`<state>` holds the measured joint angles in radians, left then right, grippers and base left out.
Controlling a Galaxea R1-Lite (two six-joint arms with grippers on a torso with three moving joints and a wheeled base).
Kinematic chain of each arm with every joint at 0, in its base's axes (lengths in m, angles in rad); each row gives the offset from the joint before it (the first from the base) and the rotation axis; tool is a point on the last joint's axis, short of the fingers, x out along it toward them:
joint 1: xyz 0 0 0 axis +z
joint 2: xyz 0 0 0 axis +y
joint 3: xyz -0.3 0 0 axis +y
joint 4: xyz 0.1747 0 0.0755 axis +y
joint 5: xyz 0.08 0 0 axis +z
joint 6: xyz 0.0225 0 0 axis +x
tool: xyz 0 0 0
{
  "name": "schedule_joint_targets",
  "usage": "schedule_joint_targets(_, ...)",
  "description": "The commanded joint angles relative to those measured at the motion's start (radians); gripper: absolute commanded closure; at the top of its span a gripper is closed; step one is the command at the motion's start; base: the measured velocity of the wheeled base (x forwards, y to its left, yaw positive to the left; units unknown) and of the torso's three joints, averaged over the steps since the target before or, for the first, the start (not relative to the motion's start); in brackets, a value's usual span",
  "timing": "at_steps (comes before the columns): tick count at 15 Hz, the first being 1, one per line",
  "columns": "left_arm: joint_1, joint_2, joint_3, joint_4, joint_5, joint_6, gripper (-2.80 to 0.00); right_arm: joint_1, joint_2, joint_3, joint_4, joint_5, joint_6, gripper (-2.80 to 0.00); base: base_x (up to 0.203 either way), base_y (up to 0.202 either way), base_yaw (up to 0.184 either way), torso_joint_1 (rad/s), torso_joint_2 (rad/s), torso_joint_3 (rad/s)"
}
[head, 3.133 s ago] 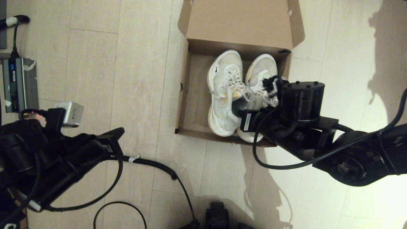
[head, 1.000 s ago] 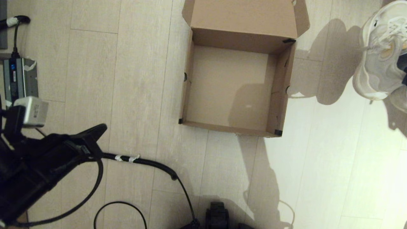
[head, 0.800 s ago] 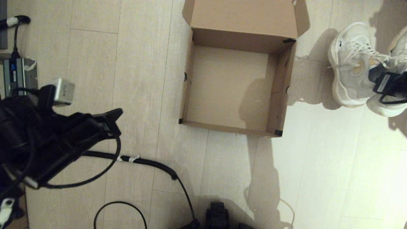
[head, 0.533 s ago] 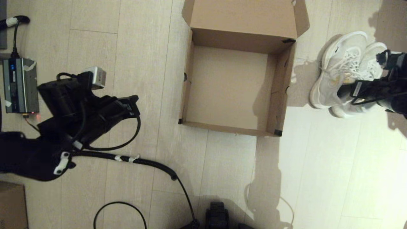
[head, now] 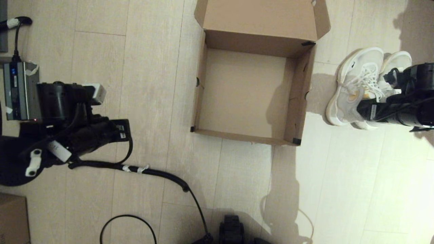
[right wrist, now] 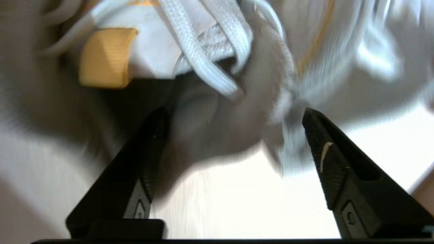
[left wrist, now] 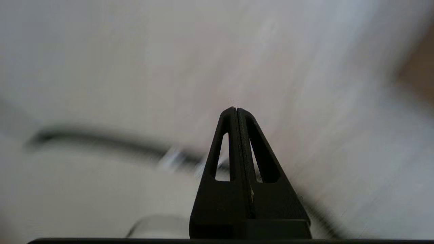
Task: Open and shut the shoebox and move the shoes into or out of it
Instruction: Put the shoes out of the shoe box
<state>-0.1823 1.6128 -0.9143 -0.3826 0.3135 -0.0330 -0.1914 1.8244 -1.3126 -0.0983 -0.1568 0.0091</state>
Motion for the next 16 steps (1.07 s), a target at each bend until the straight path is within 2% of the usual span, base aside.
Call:
schedule_joint_targets(1,0.002,-0.089,0.049,0.022,0.078,-0.001,0.00,0.017,-0.092,0.041,0.043,-0.002,0.000,-2.80,0.000,0.000,0.000,0.000,0.00,0.000)
schedule_joint_targets(2,0.005,-0.117,0.075,0.030,0.110,-0.001,0.00,0.030,-0.129,0.068,0.084,-0.012,0.000,-2.80,0.000,0.000,0.000,0.000,0.00,0.000)
schedule_joint_targets(5,0.010,-0.189,0.200,0.037,0.203,0.003,0.00,0.065,-0.238,0.127,0.196,-0.115,0.000,-2.80,0.000,0.000,0.000,0.000,0.00,0.000)
schedule_joint_targets(8,0.016,-0.240,0.298,0.039,0.230,0.007,0.00,0.066,-0.285,0.148,0.255,-0.133,0.003,-2.80,0.000,0.000,0.000,0.000,0.00,0.000)
schedule_joint_targets(10,0.027,-0.244,0.301,0.039,0.236,0.007,0.00,0.067,-0.303,0.179,0.256,-0.133,-0.001,-2.80,0.000,0.000,0.000,0.000,0.00,0.000)
schedule_joint_targets(13,0.023,-0.178,0.218,0.033,0.222,0.014,0.00,0.084,-0.264,0.162,0.252,-0.132,-0.002,-2.80,0.000,0.000,0.000,0.000,0.00,0.000)
schedule_joint_targets(15,0.010,-0.085,0.060,0.009,0.181,-0.009,0.00,0.118,-0.193,0.117,0.251,-0.132,0.017,-2.80,0.000,0.000,0.000,0.000,0.00,0.000)
schedule_joint_targets(16,0.004,-0.053,-0.026,-0.001,0.127,-0.025,0.00,0.160,-0.166,0.087,0.252,-0.130,0.054,-2.80,0.000,0.000,0.000,0.000,0.00,0.000)
